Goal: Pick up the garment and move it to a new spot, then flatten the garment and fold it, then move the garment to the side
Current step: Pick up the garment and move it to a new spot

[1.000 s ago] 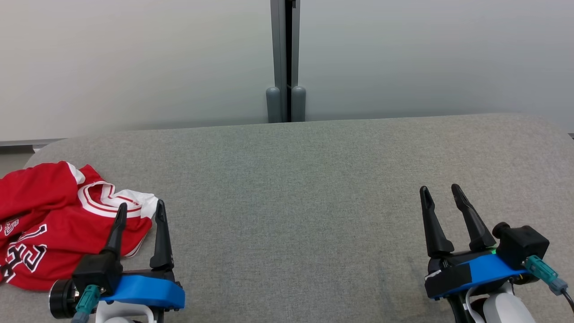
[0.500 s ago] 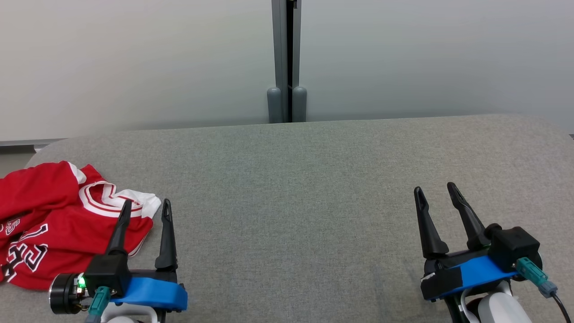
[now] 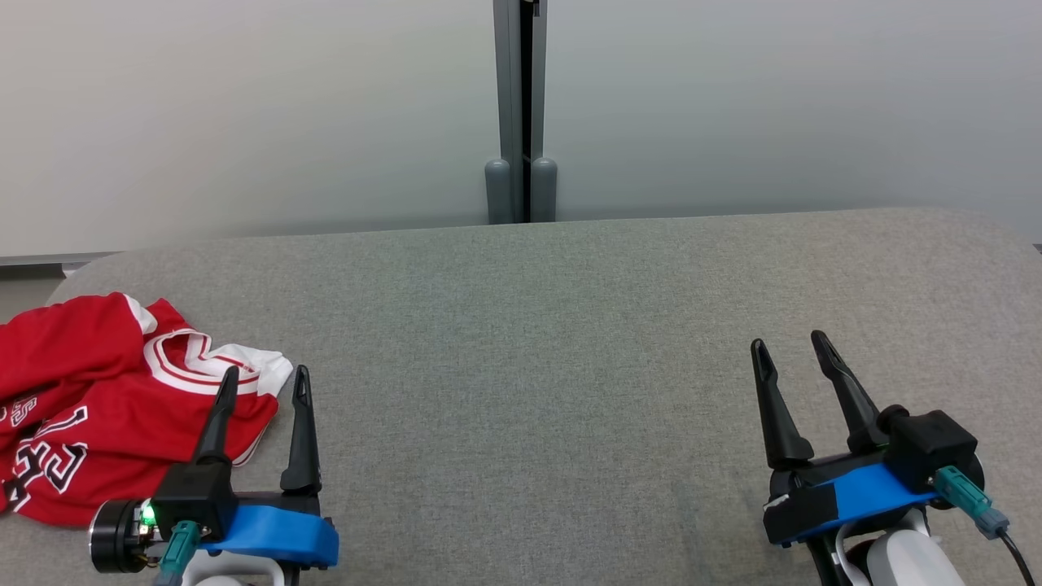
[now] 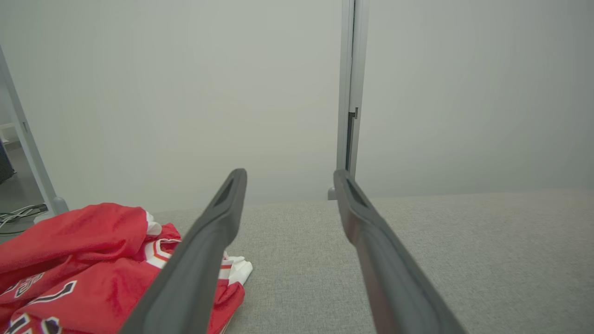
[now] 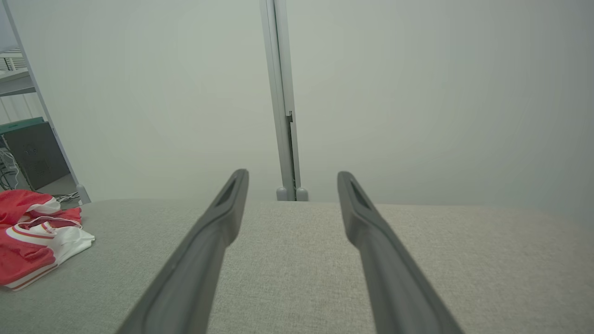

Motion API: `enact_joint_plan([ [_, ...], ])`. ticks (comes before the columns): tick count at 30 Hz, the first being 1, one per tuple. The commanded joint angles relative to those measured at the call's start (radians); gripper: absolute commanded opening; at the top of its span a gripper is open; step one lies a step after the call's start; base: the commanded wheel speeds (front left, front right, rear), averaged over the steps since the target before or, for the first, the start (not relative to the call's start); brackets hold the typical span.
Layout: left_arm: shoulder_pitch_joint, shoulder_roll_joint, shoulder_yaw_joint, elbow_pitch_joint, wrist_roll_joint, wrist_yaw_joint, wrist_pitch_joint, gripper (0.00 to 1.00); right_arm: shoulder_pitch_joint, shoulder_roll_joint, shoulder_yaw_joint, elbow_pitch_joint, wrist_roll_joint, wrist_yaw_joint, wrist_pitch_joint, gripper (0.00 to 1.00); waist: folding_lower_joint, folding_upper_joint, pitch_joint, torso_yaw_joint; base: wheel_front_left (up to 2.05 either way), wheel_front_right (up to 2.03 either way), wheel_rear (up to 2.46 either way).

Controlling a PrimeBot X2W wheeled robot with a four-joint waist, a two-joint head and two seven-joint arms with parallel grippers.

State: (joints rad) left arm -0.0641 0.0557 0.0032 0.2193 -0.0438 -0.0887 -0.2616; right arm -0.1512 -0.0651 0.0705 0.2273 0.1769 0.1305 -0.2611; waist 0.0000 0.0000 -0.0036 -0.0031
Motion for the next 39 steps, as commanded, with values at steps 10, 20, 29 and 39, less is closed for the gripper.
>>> enact_joint_plan([
  [10, -0.013, -0.003, 0.008, 0.012, 0.000, -0.007, -0.005, 1.00, -0.005, 0.003, 0.007, 0.007, 0.009, 0.000, -0.006, 1.00, 0.0000, 0.0000, -0.002, 0.001, 0.00, 0.00, 0.00],
  [20, -0.017, -0.004, 0.008, 0.022, -0.009, -0.012, -0.005, 1.00, -0.001, 0.000, 0.017, 0.014, 0.017, 0.000, -0.006, 1.00, 0.0000, 0.0000, -0.004, 0.017, 0.00, 0.00, 0.00],
  [29, -0.016, -0.004, 0.019, 0.038, -0.012, -0.009, -0.005, 1.00, 0.012, -0.003, 0.048, 0.022, 0.038, 0.000, -0.005, 1.00, 0.0000, 0.0000, -0.008, 0.101, 0.00, 0.00, 0.00],
  [39, -0.012, -0.003, 0.033, 0.052, -0.009, -0.014, -0.005, 1.00, 0.013, -0.016, 0.129, 0.028, 0.094, 0.000, -0.005, 1.00, 0.0000, 0.0000, -0.012, 0.255, 0.00, 0.00, 0.00],
])
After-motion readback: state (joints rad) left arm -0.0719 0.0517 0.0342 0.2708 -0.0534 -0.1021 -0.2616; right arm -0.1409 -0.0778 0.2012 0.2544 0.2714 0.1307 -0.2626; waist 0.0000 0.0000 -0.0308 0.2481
